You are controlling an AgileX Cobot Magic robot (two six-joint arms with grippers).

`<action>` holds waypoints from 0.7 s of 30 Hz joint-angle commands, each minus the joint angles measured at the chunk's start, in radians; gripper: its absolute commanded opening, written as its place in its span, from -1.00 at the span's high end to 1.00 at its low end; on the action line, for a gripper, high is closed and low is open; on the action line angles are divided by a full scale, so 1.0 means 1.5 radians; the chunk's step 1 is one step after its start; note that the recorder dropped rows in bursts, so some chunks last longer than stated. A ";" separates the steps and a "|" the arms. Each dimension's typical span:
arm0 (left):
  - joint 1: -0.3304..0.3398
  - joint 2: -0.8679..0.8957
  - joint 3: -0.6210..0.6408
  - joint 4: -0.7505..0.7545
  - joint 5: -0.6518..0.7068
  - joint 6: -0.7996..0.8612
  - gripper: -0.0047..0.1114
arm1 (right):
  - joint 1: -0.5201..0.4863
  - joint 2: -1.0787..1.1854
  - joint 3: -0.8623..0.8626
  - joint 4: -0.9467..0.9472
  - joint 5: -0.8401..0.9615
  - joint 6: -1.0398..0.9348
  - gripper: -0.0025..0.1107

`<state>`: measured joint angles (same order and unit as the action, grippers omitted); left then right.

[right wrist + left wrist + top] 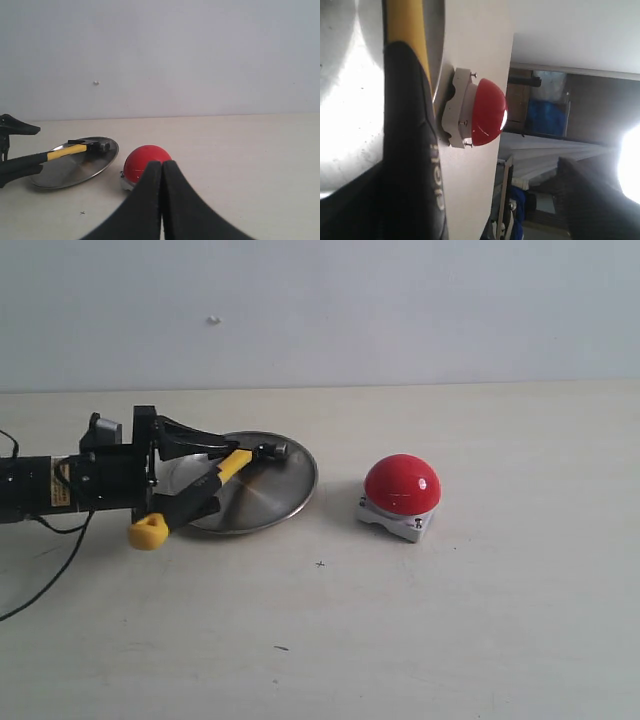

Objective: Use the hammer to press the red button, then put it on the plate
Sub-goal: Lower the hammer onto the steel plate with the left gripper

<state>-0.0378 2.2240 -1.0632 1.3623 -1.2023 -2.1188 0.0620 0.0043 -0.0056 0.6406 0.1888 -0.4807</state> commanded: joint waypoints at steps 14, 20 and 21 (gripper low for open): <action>-0.040 -0.031 -0.006 0.007 0.006 -0.004 -0.45 | -0.004 -0.003 0.004 0.003 -0.001 -0.005 0.96; 0.011 -0.031 -0.006 0.064 -0.013 -0.004 -0.45 | -0.004 -0.003 0.004 0.003 -0.001 -0.005 0.96; 0.005 -0.031 -0.006 0.056 -0.013 -0.004 -0.45 | -0.004 -0.003 0.004 0.003 -0.001 -0.005 0.96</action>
<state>-0.0260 2.1914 -1.0674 1.4437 -1.1848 -2.1188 0.0620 0.0043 -0.0056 0.6406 0.1888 -0.4807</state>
